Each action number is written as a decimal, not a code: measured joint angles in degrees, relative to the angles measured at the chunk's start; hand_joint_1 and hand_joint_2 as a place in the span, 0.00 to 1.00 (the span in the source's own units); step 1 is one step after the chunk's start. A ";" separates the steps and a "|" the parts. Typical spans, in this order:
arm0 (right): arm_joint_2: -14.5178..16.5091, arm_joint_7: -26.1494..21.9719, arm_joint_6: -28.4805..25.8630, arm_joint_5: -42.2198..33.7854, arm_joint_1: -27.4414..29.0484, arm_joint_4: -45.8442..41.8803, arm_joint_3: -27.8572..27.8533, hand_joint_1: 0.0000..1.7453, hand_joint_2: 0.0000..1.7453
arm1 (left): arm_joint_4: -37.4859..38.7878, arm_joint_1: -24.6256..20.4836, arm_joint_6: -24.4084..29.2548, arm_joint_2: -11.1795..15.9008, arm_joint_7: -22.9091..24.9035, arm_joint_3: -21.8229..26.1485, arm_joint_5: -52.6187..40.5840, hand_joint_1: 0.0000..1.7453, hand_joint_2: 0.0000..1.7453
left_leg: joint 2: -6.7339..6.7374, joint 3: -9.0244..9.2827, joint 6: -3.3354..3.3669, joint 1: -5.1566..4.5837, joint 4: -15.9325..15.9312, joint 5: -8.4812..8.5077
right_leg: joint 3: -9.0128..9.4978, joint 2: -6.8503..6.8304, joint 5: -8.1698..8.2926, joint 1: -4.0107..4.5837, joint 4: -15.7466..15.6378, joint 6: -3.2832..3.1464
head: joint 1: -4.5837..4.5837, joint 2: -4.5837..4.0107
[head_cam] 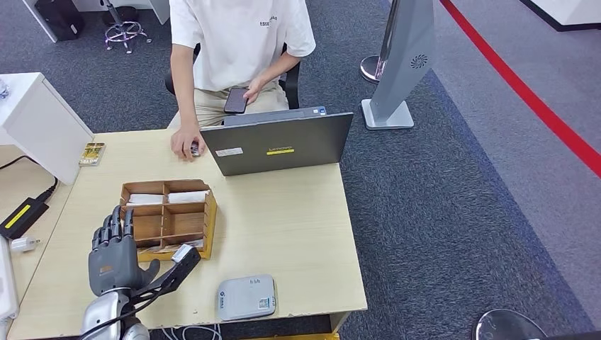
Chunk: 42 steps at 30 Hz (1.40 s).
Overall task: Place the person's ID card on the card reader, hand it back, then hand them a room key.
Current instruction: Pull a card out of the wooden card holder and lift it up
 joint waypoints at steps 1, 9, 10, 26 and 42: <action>0.03 -0.01 0.01 0.08 0.00 0.00 0.03 0.00 1.00 | 0.40 -0.23 0.10 0.10 0.11 0.00 0.00 0.00 1.00 | 0.00 0.00 0.00 0.00 0.00 0.00 | 0.00 0.00 0.00 0.00 0.00 0.00 | 0.00 0.00; 0.06 -0.17 0.09 0.42 -0.03 -0.01 0.39 0.00 1.00 | 3.52 -1.92 0.72 0.50 0.29 0.00 0.00 0.00 1.00 | 0.01 0.00 0.00 0.00 0.00 0.00 | 0.00 0.01 0.00 0.00 0.00 0.00 | 0.01 0.00; 0.07 -0.17 0.09 0.42 -0.03 -0.01 0.40 0.00 1.00 | 3.78 -2.00 0.75 0.53 0.29 0.00 0.00 0.00 1.00 | 0.01 0.00 0.00 0.00 0.00 0.00 | 0.00 0.01 0.00 0.00 0.00 0.00 | 0.01 0.00; 0.07 -0.19 0.09 0.82 -0.10 -0.01 0.55 0.00 1.00 | 6.38 -2.60 1.22 0.59 0.26 -0.10 0.00 0.00 1.00 | 0.01 0.00 0.00 0.00 0.00 0.00 | -0.01 0.01 0.00 0.00 0.00 0.00 | 0.01 0.00; 0.17 -0.34 0.09 1.11 -0.21 -0.01 0.90 0.00 1.00 | 7.21 -3.32 1.58 0.52 -0.30 -3.09 0.00 0.00 1.00 | 0.02 0.00 0.00 0.00 0.00 0.00 | -0.02 0.02 0.00 0.00 0.00 0.00 | 0.01 0.00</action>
